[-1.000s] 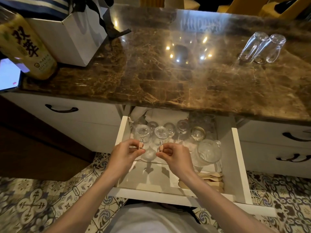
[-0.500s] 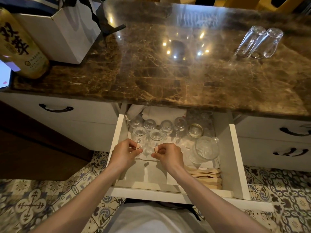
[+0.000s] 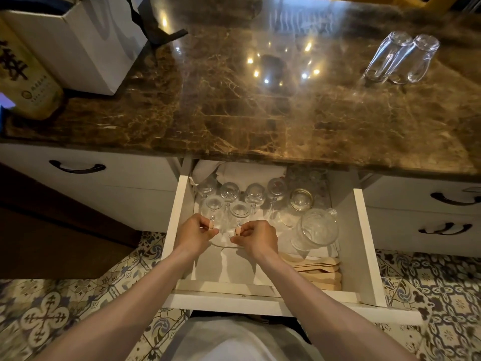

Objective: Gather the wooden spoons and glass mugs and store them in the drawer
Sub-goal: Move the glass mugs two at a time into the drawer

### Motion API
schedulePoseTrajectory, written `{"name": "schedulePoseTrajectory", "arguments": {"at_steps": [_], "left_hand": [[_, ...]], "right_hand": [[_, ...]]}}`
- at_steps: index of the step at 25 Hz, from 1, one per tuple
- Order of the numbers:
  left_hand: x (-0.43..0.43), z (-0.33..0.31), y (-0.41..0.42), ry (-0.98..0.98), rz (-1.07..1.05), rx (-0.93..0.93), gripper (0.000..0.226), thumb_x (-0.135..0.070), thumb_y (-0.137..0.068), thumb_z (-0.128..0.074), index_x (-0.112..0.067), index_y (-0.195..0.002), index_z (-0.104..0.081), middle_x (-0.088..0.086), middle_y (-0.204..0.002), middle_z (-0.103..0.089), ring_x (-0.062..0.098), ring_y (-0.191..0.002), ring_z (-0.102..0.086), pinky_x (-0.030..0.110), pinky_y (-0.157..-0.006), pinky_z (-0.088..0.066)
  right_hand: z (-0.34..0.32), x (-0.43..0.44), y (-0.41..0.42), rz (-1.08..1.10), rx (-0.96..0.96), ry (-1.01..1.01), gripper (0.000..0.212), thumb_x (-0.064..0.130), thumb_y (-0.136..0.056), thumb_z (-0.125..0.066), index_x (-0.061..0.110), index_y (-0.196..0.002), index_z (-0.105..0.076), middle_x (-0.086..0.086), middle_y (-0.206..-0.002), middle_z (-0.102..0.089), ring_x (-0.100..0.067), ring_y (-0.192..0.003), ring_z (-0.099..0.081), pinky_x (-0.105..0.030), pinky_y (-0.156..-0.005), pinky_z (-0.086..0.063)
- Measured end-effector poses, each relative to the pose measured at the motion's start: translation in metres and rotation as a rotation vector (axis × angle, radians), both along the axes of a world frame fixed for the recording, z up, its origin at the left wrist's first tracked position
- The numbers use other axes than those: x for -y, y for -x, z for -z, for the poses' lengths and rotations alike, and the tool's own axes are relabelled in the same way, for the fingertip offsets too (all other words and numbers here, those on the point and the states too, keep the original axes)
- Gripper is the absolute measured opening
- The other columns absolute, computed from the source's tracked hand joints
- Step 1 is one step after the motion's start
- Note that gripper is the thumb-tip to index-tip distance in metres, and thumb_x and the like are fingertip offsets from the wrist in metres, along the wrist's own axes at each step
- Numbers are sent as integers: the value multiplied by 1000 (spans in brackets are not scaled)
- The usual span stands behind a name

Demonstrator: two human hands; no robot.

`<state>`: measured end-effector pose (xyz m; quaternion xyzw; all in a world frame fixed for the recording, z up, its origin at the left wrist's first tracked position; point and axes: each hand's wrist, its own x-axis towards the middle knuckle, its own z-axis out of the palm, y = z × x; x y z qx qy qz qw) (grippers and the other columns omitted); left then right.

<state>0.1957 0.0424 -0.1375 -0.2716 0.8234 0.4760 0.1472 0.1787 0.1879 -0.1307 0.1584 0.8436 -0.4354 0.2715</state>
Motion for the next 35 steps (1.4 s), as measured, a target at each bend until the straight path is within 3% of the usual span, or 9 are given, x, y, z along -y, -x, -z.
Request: {"name": "schedulePoseTrajectory", "arguments": {"at_steps": [3, 7, 14, 17, 23, 26, 30, 32, 35], "left_hand": [[-1, 4, 1, 19, -19, 29, 14, -11, -83, -68, -9, -85, -55, 7, -94, -63, 20, -87, -59, 21, -63, -43], [-4, 7, 6, -9, -64, 56, 14, -4, -83, -65, -8, -82, -52, 11, -91, -61, 27, -90, -59, 41, -85, -50], [-1, 29, 12, -44, -70, 147, 19, -8, -85, -63, -14, -75, -48, 4, -75, -56, 24, -75, -55, 36, -71, -46], [2, 42, 15, -212, -68, 190, 23, 1, -87, -56, -15, -75, -43, 6, -73, -48, 25, -79, -46, 38, -73, -39], [3, 55, 16, -266, -108, 156, 26, 3, -85, -55, -16, -72, -45, 8, -76, -47, 25, -81, -43, 40, -75, -38], [1, 40, 12, -154, -28, 163, 9, -13, -87, -60, -19, -87, -54, 4, -88, -60, 23, -85, -57, 39, -80, -48], [4, 5, 10, -24, 214, 190, 15, -31, -88, -60, -23, -99, -54, -5, -101, -63, 6, -81, -58, 20, -60, -40], [6, -16, 11, 131, 410, 244, 30, -37, -90, -57, -18, -112, -54, -4, -110, -59, 11, -90, -58, 24, -71, -44], [5, -45, 14, 468, 728, 303, 52, -46, -91, -50, -12, -130, -46, 6, -127, -54, 21, -110, -55, 28, -87, -44]], "right_hand": [[7, 3, 1, 21, 0, -8, 16, 12, -69, -80, 14, -82, -70, 1, -79, -68, -15, -77, -63, -21, -66, -47], [17, 7, 1, 118, 7, 12, 15, 0, -69, -75, 9, -80, -71, -5, -84, -72, -19, -82, -67, -39, -76, -57], [30, 9, 6, 140, 16, -17, 17, 5, -66, -79, 15, -78, -71, -2, -86, -73, -18, -83, -68, -36, -79, -56], [34, 8, 6, 119, 15, -7, 18, 8, -64, -80, 14, -79, -72, -2, -88, -73, -18, -85, -68, -36, -81, -55], [35, 7, 7, 129, 39, 19, 21, 10, -65, -81, 24, -65, -65, -1, -92, -73, -18, -87, -67, -36, -81, -56], [32, 5, 8, 127, 78, 45, 28, 8, -64, -81, 27, -61, -61, -2, -97, -72, -19, -91, -67, -38, -84, -55], [23, -10, 13, 104, 263, 248, 39, 0, -62, -82, 11, -96, -66, -9, -114, -61, -28, -103, -63, -44, -85, -55], [14, -20, 14, 33, 322, 273, 51, 2, -64, -82, 8, -111, -62, -6, -115, -57, -27, -105, -61, -42, -85, -56], [-6, -35, 16, -59, 308, 271, 49, 11, -69, -81, 14, -113, -60, -2, -116, -60, -20, -102, -61, -29, -71, -57]]}}
